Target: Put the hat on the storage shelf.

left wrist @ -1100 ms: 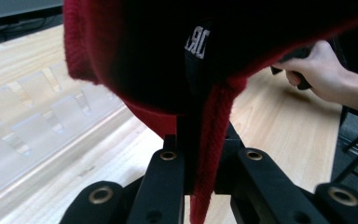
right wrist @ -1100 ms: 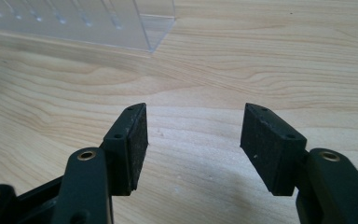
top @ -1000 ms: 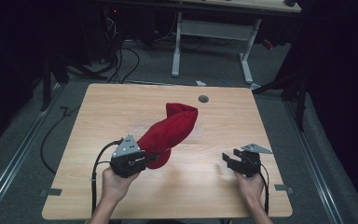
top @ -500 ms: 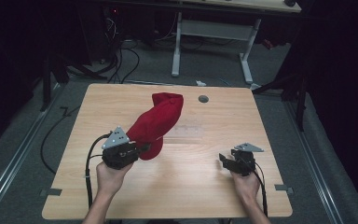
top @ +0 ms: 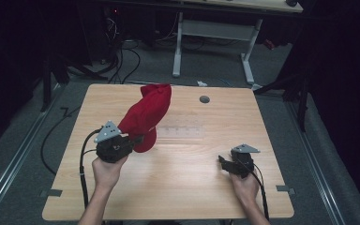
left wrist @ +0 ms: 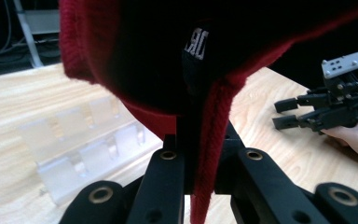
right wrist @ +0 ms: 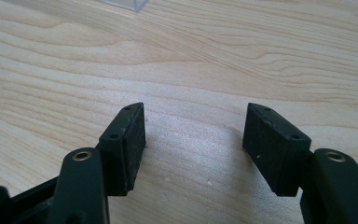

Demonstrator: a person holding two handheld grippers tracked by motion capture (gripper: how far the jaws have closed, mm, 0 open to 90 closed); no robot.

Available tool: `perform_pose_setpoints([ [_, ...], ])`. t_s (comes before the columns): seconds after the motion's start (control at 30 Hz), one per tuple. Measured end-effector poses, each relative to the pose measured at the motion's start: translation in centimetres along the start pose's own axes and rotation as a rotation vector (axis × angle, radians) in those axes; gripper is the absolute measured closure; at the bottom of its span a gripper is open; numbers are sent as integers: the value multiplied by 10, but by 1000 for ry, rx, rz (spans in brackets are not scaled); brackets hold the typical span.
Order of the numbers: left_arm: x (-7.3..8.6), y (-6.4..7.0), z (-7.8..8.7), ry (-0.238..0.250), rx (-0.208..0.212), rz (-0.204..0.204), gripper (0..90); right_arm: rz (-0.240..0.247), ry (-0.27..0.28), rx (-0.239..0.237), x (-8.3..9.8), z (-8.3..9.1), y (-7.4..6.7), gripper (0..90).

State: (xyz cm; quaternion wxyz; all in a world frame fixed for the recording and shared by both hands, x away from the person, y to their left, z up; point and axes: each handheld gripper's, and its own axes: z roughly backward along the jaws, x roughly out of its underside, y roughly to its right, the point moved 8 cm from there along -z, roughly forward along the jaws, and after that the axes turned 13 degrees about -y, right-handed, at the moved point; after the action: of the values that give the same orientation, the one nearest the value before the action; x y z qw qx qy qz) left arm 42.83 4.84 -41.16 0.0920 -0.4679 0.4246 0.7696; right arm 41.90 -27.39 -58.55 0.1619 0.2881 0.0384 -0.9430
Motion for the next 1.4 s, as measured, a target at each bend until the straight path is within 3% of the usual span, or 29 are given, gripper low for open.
perform_pose_setpoints([
  [0.3, -18, -12, 1, 49, -20, 19, 849, -3, -1, 1, 0, 0, 0, 393],
  [0.67, -38, -35, -3, 94, -82, 3, 849, -7, -2, 0, 1, 1, -1, 389],
  [0.9, -48, -48, -4, 121, -113, 14, 849, -8, -2, 0, 1, 1, -1, 388],
  [0.97, -48, -51, -6, 126, -130, 0, 849, -9, -2, 1, 1, 1, -1, 388],
  [1.4, -48, -74, -25, 115, -183, 14, 848, -8, -3, -2, 1, 1, -2, 382],
])
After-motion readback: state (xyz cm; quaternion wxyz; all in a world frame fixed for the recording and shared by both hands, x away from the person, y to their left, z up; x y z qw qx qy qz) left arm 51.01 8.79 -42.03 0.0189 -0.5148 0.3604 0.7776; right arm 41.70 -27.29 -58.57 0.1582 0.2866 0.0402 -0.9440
